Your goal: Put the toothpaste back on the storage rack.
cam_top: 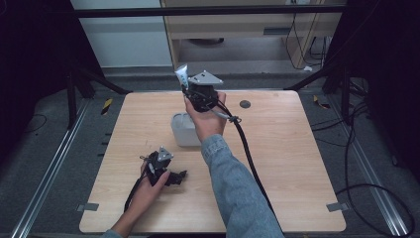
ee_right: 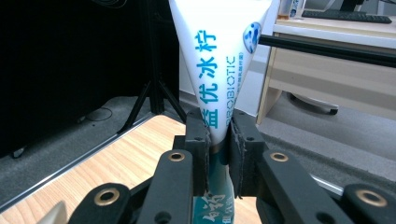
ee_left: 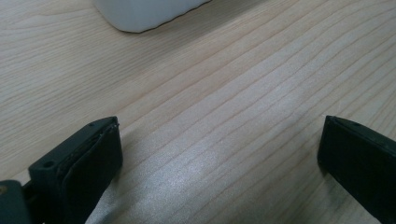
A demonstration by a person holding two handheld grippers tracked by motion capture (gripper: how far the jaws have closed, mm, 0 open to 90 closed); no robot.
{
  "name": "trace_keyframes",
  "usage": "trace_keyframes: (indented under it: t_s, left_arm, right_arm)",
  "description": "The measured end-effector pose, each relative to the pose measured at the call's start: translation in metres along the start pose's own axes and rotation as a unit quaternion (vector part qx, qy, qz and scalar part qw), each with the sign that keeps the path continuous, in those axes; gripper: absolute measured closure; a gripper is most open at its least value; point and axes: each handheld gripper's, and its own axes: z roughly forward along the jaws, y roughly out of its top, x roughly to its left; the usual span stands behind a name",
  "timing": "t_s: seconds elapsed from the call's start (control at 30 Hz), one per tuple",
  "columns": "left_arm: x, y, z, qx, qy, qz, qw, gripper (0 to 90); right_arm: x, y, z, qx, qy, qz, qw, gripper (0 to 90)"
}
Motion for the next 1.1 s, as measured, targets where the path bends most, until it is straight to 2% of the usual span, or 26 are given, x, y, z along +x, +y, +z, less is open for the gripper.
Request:
trace_keyframes:
  t_s: [0.07,0.23,0.5,0.83,0.97,1.1]
  left_arm:
    - [0.0,0.0,0.0,0.0,0.0,0.0,1.0,0.0]
    - [0.0,0.0,0.0,0.0,0.0,0.0,1.0,0.0]
    - [0.0,0.0,0.0,0.0,0.0,0.0,1.0,0.0]
    - [0.0,0.0,0.0,0.002,-0.001,0.0,1.0,0.0]
    - [0.0,0.0,0.0,0.0,-0.001,0.0,1.0,0.0]
    - [0.0,0.0,0.0,0.0,-0.001,0.0,1.0,0.0]
  right_arm:
    - [-0.001,-0.002,0.001,0.0,0.001,0.007,1.0,79.4]
    - [-0.003,-0.008,0.003,0.003,-0.002,0.008,1.0,79.3]
    - [-0.003,-0.025,0.014,0.017,-0.01,-0.009,0.9998,79.3]
    - [-0.005,-0.036,0.026,0.028,-0.005,0.001,0.9996,79.2]
    - [-0.003,-0.041,0.032,0.038,0.0,0.0,0.9993,79.2]
    - [-0.001,-0.048,0.035,0.052,0.001,-0.011,0.9986,79.2]
